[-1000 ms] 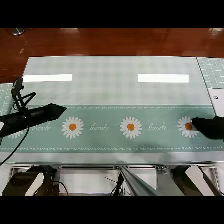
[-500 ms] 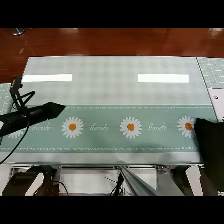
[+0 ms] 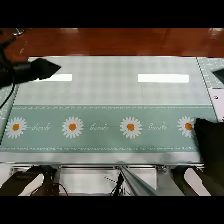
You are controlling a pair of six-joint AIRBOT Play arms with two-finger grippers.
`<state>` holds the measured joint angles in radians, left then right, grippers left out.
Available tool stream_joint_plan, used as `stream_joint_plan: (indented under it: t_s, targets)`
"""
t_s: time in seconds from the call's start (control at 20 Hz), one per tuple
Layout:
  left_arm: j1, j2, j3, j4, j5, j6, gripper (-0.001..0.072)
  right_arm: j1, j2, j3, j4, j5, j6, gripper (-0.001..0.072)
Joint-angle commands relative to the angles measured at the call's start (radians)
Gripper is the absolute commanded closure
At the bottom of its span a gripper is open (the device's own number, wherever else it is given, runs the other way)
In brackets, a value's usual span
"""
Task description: Fold the shirts.
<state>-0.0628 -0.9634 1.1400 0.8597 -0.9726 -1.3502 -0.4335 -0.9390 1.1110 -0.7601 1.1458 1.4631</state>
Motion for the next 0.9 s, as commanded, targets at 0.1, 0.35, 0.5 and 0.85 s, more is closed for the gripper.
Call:
stream_joint_plan:
  t_s: [0.1, 0.35, 0.5, 0.85]
  targets:
    - [-0.208, -0.172, 0.046, 0.335, -0.116, -0.099, 0.0678, 0.653, -0.207, 0.017, -0.646, -0.168, 0.122, 0.069]
    - [-0.203, -0.18, -0.22, 0.529, -0.083, -0.26, 0.0677, 0.715, -0.402, 0.017, -0.966, 0.049, 0.344, 0.069]
    - [-0.199, -0.18, -0.202, 0.533, -0.083, -0.26, 0.0677, 0.716, -0.418, 0.017, -0.962, 0.056, 0.352, 0.069]
    - [-0.199, -0.18, -0.199, 0.529, -0.083, -0.26, 0.0677, 0.716, -0.417, 0.017, -0.959, 0.07, 0.358, 0.069]
